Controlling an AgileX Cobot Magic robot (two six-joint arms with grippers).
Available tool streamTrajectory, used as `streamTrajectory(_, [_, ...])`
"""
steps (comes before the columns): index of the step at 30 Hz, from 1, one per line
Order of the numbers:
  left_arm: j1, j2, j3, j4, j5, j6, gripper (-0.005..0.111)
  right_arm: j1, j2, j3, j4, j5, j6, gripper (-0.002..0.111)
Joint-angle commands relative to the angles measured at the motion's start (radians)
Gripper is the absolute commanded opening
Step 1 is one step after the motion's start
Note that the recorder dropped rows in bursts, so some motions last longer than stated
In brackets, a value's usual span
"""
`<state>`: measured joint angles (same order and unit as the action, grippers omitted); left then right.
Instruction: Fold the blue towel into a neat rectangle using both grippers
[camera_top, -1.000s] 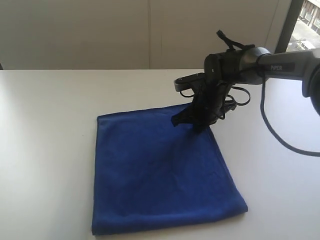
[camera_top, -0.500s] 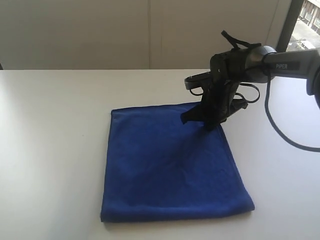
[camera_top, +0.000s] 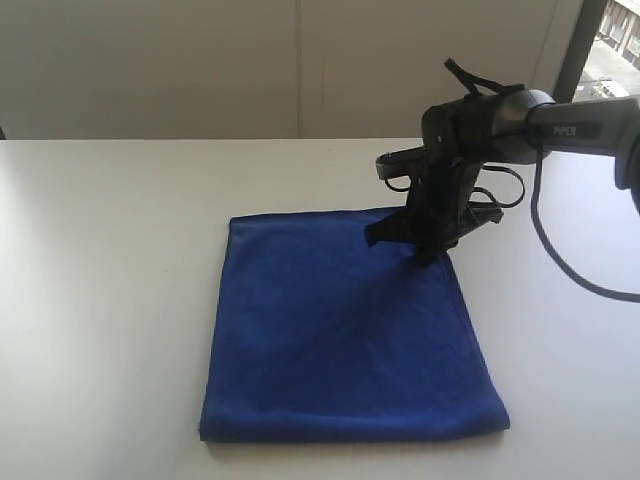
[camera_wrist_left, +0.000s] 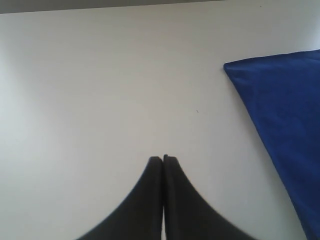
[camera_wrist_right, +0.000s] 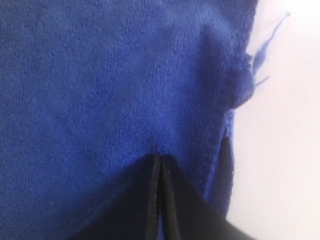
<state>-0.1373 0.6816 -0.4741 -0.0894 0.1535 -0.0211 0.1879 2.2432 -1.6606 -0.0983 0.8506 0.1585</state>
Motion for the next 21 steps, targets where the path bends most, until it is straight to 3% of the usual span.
streamTrajectory(1, [-0.007, -0.007, 0.006, -0.009, -0.010, -0.008, 0.000, -0.011, -0.047, 0.017, -0.007, 0.035, -0.018, 0.000])
streamTrajectory(8, [-0.007, -0.007, -0.004, -0.006, -0.067, -0.001, 0.000, -0.011, -0.253, 0.017, -0.007, 0.098, -0.362, 0.000])
streamTrajectory(14, [-0.007, 0.155, -0.193, -0.018, 0.376, 0.262, 0.000, -0.011, -0.355, 0.023, -0.007, 0.333, -0.567, 0.000])
streamTrajectory(21, [-0.070, 0.498, -0.532, -0.378, 0.876, 0.736, 0.000, -0.011, -0.411, 0.085, 0.088, 0.371, -0.703, 0.000])
